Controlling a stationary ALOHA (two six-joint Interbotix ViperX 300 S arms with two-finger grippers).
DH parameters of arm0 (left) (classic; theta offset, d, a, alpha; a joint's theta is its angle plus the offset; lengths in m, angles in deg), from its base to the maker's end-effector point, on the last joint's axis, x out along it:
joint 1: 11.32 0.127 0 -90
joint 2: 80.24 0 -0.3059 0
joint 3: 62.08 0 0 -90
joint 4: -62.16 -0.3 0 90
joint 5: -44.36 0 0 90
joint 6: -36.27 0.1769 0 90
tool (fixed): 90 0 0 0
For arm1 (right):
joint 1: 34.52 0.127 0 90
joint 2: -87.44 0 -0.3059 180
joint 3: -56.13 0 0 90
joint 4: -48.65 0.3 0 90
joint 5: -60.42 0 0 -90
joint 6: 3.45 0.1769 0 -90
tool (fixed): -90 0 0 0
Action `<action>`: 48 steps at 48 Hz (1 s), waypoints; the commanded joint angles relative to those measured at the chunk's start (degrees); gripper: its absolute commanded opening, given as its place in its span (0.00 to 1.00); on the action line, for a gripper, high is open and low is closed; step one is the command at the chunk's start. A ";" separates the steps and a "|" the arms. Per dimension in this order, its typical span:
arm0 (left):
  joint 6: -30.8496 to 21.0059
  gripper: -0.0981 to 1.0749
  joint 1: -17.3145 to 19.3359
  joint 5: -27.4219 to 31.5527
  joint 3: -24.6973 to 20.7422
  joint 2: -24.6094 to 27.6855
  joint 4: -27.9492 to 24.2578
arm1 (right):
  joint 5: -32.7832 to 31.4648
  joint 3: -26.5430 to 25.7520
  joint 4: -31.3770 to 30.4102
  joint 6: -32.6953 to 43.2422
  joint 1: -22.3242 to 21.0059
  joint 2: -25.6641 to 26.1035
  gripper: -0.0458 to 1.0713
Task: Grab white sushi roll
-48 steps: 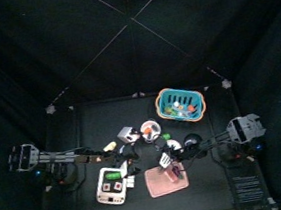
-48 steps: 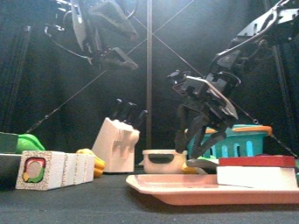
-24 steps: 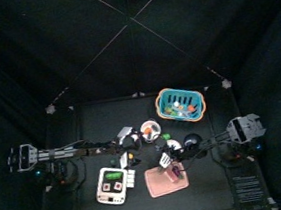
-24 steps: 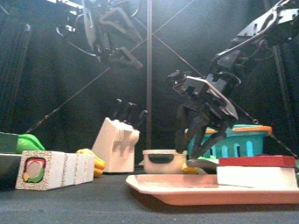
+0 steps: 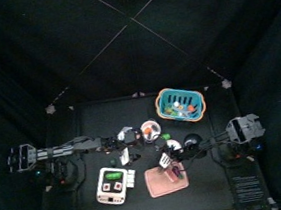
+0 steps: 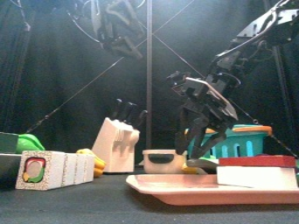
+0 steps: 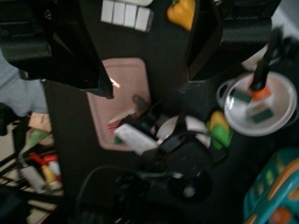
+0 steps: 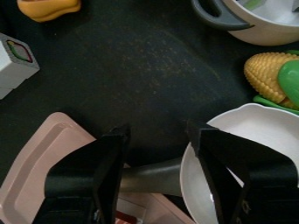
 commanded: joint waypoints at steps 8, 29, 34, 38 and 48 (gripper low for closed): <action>-29.18 0.90 -12.74 13.01 1.67 2.29 -22.32 | -0.53 -0.88 -1.85 -0.09 -1.23 3.43 0.83; -54.14 0.90 -18.63 12.39 6.33 9.58 -19.60 | -0.97 -0.09 -7.47 -0.09 -8.70 11.43 0.83; -55.46 0.90 -19.51 11.69 5.19 13.10 -17.58 | -0.97 1.41 -8.09 -0.09 -10.28 13.01 0.83; -56.34 0.90 -20.13 10.90 2.90 16.17 -15.21 | -0.97 3.43 -8.26 0.09 -10.90 14.77 0.83; -58.62 0.90 -22.59 11.07 -2.46 21.53 -13.27 | -0.97 8.00 -6.86 0.35 -10.90 18.54 0.83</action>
